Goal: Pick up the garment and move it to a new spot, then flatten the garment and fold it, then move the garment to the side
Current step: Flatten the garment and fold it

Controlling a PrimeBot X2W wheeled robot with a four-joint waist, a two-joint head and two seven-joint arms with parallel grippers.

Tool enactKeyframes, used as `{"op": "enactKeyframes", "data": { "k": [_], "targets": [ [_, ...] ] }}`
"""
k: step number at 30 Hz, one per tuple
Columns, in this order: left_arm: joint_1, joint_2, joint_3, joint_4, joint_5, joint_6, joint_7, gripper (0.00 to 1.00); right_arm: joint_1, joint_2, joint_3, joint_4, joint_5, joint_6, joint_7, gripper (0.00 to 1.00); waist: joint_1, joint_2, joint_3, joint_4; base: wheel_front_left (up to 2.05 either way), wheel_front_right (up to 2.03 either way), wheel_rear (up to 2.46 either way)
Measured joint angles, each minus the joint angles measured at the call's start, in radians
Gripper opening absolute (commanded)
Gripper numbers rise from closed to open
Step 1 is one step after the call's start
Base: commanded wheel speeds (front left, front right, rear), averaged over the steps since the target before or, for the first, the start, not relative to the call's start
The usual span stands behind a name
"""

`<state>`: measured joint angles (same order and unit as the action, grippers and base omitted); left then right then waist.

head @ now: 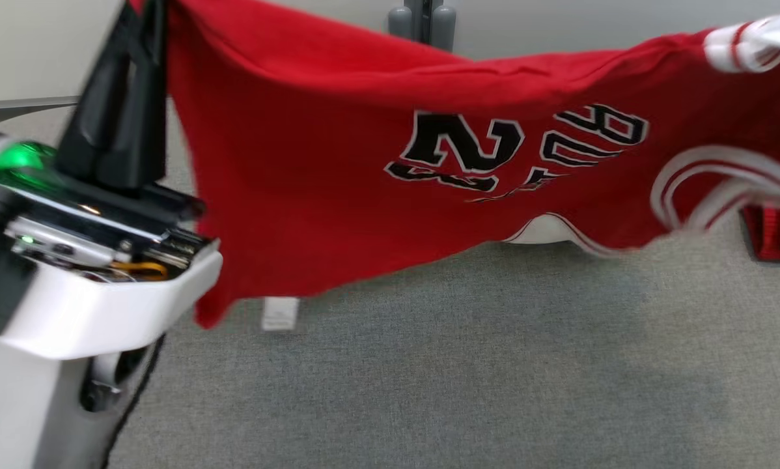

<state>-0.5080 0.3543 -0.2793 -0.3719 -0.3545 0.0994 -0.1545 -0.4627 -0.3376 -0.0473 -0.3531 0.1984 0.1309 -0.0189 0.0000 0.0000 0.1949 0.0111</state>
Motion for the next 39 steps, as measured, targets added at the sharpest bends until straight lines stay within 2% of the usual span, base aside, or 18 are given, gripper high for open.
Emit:
{"op": "enactKeyframes", "data": {
  "k": [4, 10, 16, 20, 26, 27, 35, 39],
  "targets": [
    [-0.070, 0.025, 0.035, -0.067, 0.007, 0.014, 0.054, 0.00, -0.049, -0.017, -0.052, -0.086, 0.001, 0.000, 0.035, 0.00, 0.0000, 0.0000, -0.006, -0.001, 0.00, 0.00, 0.00],
    [-0.132, 0.047, 0.067, -0.098, 0.000, 0.024, 0.105, 0.00, -0.093, -0.034, -0.112, -0.128, 0.030, 0.000, 0.078, 0.00, 0.0000, 0.0000, 0.002, -0.004, 0.00, 0.00, 0.00],
    [-0.158, 0.045, 0.068, -0.096, -0.012, 0.025, 0.119, 0.00, -0.125, -0.036, -0.108, -0.091, 0.072, 0.000, 0.095, 0.00, 0.0000, 0.0000, 0.029, -0.007, 0.00, 0.00, 0.00],
    [-0.207, 0.035, 0.067, -0.040, -0.023, 0.017, 0.110, 0.00, -0.188, -0.037, -0.073, -0.028, 0.104, 0.000, 0.099, 0.00, 0.0000, 0.0000, 0.060, -0.005, 0.00, 0.00, 0.00],
    [-0.388, 0.004, 0.065, 0.155, -0.053, -0.021, 0.071, 0.00, -0.415, -0.046, 0.012, 0.157, 0.153, 0.000, 0.109, 0.00, 0.0000, 0.0000, 0.130, -0.001, 0.00, 0.00, 0.00],
    [-0.388, 0.004, 0.065, 0.155, -0.053, -0.021, 0.071, 0.00, -0.415, -0.046, 0.012, 0.157, 0.153, 0.000, 0.109, 0.00, 0.0000, 0.0000, 0.130, -0.001, 0.00, 0.00, 0.00],
    [-0.687, -0.052, 0.059, 0.541, -0.064, -0.085, -0.034, 0.00, -0.817, -0.008, 0.126, 0.519, 0.185, 0.000, 0.048, 0.00, 0.0000, 0.0000, 0.222, -0.006, 0.00, 0.00, 0.00],
    [-0.792, -0.062, 0.066, 0.747, -0.067, -0.119, -0.076, 0.00, -0.949, 0.033, 0.217, 0.703, 0.190, 0.000, -0.009, 0.00, 0.0000, 0.0000, 0.245, -0.023, 0.00, 0.00, 0.00]
  ]
}}
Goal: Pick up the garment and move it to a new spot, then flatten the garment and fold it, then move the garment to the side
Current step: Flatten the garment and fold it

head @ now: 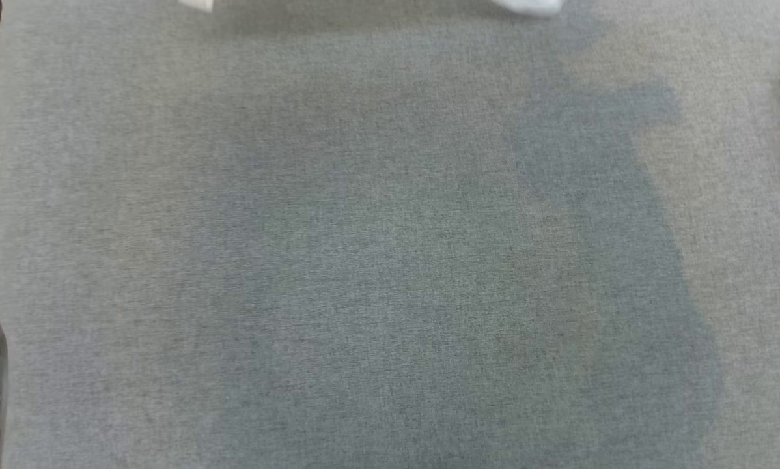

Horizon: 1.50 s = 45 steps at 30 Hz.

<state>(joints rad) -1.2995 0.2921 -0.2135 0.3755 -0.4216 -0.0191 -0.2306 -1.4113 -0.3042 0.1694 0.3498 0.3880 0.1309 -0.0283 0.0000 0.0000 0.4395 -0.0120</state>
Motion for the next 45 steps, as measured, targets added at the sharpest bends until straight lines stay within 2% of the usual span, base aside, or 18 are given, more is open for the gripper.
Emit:
{"op": "enactKeyframes", "data": {
  "k": [7, 13, 17, 21, 26, 30, 34, 38, 45],
  "targets": [
    [-0.037, -0.029, -0.037, 0.367, 0.001, -0.050, -0.018, 0.00, -0.057, 0.073, 0.152, 0.313, 0.045, 0.000, -0.058, 0.00, 0.0000, 0.0000, 0.036, -0.021, 0.00, 0.00, 0.00],
    [0.056, -0.087, -0.020, 0.629, -0.059, -0.081, -0.026, 0.00, 0.032, 0.134, 0.248, 0.501, 0.121, 0.000, -0.122, 0.00, 0.0000, 0.0000, 0.058, -0.030, 0.00, 0.00, 0.00],
    [0.141, -0.109, 0.006, 0.727, -0.106, -0.095, -0.030, 0.00, 0.141, 0.158, 0.319, 0.562, 0.182, 0.000, -0.171, 0.00, 0.0000, 0.0000, 0.060, -0.037, 0.00, 0.00, 0.00],
    [0.227, -0.126, 0.037, 0.732, -0.129, -0.103, -0.030, 0.00, 0.289, 0.155, 0.356, 0.574, 0.268, 0.000, -0.212, 0.00, 0.0000, 0.0000, 0.057, -0.036, 0.00, 0.00, 0.00],
    [0.370, -0.141, 0.080, 0.679, -0.133, -0.105, -0.031, 0.00, 0.478, 0.145, 0.379, 0.530, 0.339, 0.000, -0.229, 0.00, 0.0000, 0.0000, 0.034, -0.037, 0.00, 0.00, 0.00],
    [0.484, -0.150, 0.108, 0.610, -0.120, -0.111, -0.031, 0.00, 0.642, 0.118, 0.323, 0.400, 0.349, 0.000, -0.233, 0.00, 0.0000, 0.0000, 0.000, -0.035, 0.00, 0.00, 0.00],
    [0.624, -0.156, 0.138, 0.501, -0.095, -0.111, -0.031, 0.00, 0.848, 0.103, 0.252, 0.264, 0.294, 0.000, -0.233, 0.00, 0.0000, 0.0000, -0.044, -0.030, 0.00, 0.00, 0.00],
    [0.783, -0.155, 0.168, 0.394, -0.064, -0.112, -0.031, 0.00, 1.040, 0.115, 0.191, 0.146, 0.231, 0.000, -0.233, 0.00, 0.0000, 0.0000, -0.097, -0.027, 0.00, 0.00, 0.00],
    [1.061, -0.157, 0.213, 0.230, -0.026, -0.102, -0.031, 0.00, 1.291, 0.124, 0.103, -0.027, 0.108, 0.001, -0.206, 0.00, 0.0000, 0.0000, -0.188, -0.036, 0.00, 0.00, 0.00]
  ]
}}
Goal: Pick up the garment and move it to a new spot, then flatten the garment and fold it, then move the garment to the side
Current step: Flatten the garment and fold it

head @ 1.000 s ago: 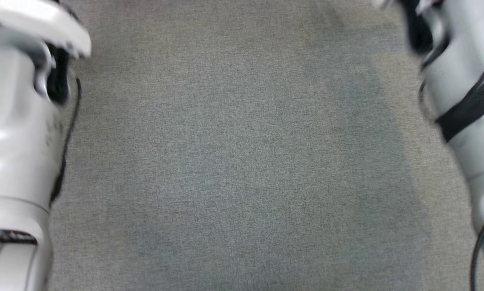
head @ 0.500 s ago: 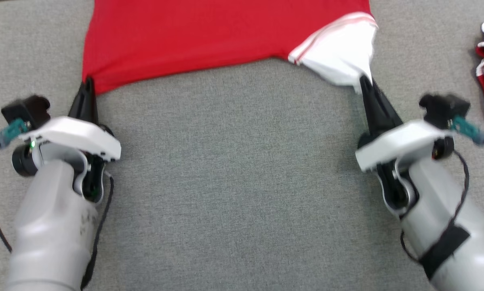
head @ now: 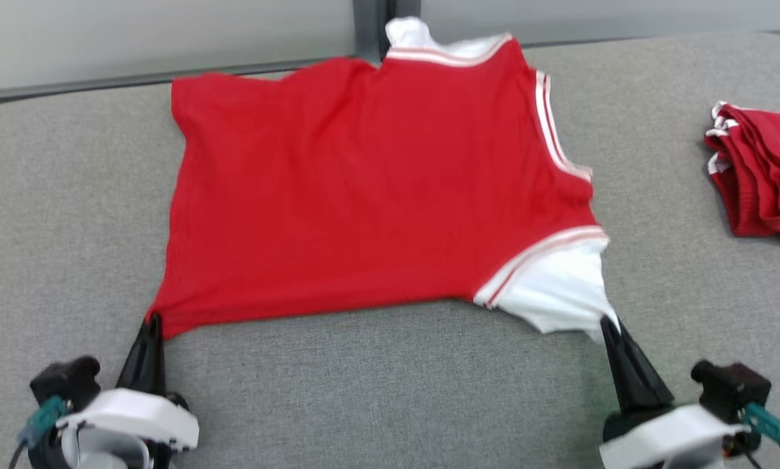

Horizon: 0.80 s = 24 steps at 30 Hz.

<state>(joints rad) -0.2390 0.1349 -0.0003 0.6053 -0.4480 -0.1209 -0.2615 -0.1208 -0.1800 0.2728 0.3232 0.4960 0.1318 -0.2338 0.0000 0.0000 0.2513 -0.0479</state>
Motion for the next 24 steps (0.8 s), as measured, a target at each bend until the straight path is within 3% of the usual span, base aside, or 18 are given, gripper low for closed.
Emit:
{"op": "enactKeyframes", "data": {
  "k": [5, 12, 19, 24],
  "targets": [
    [0.181, 0.000, 0.003, -0.164, 0.011, 0.049, 0.040, 0.00, 0.216, 0.052, -0.085, -0.208, -0.051, 0.000, 0.131, 0.00, 0.0000, 0.0000, -0.063, 0.005, 0.00, 0.00, 0.00],
    [0.365, 0.007, 0.010, -0.434, 0.016, 0.143, 0.182, 0.00, 0.380, 0.091, -0.163, -0.393, -0.088, 0.000, 0.257, 0.00, 0.0000, 0.0000, -0.110, -0.001, 0.00, 0.00, 0.00],
    [0.469, 0.005, 0.006, -0.627, 0.017, 0.210, 0.291, 0.00, 0.432, 0.113, -0.182, -0.466, -0.094, 0.000, 0.318, 0.00, 0.0000, 0.0000, -0.125, -0.009, 0.00, 0.00, 0.00],
    [0.482, -0.009, -0.007, -0.681, 0.006, 0.225, 0.333, 0.00, 0.428, 0.120, -0.194, -0.466, -0.081, 0.000, 0.335, 0.00, 0.0000, 0.0000, -0.123, -0.005, 0.00, 0.00, 0.00]
  ]
}}
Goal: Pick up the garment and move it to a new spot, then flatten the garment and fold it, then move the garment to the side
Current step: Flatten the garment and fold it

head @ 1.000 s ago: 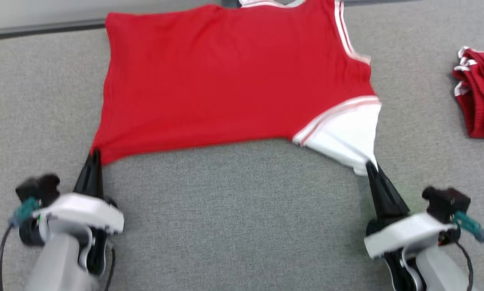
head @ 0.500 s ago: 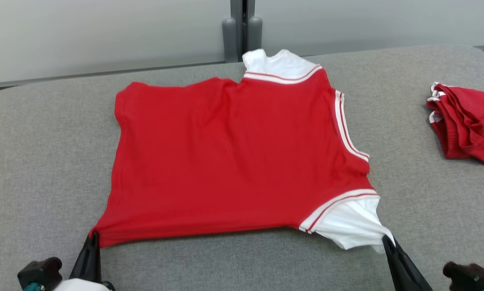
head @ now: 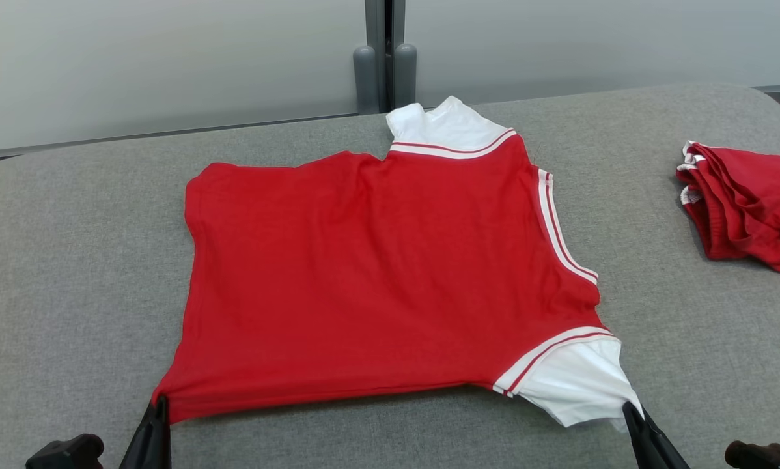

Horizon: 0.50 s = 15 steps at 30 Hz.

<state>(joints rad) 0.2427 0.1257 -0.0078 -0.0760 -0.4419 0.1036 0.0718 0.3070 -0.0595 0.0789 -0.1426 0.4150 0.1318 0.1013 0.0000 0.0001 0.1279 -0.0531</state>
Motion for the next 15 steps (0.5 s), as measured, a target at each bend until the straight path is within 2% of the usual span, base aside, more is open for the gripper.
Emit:
{"op": "enactKeyframes", "data": {
  "k": [5, 10, 15],
  "targets": [
    [-0.005, 0.002, -0.007, -0.009, -0.007, 0.002, 0.021, 0.00, -0.019, 0.004, 0.001, 0.024, 0.005, 0.000, 0.004, 0.00, 0.0000, 0.0000, 0.015, 0.007, 0.00, 0.00, 0.00],
    [-0.070, 0.021, -0.009, 0.009, -0.028, -0.015, 0.054, 0.00, -0.109, 0.003, 0.011, 0.056, 0.001, 0.000, 0.024, 0.00, 0.0000, 0.0000, 0.048, 0.011, 0.00, 0.00, 0.00],
    [-0.156, 0.052, -0.012, 0.032, -0.045, -0.036, 0.103, 0.00, -0.243, -0.045, 0.033, 0.104, 0.005, 0.000, 0.058, 0.00, 0.0000, 0.0000, 0.093, 0.016, 0.00, 0.00, 0.00]
  ]
}}
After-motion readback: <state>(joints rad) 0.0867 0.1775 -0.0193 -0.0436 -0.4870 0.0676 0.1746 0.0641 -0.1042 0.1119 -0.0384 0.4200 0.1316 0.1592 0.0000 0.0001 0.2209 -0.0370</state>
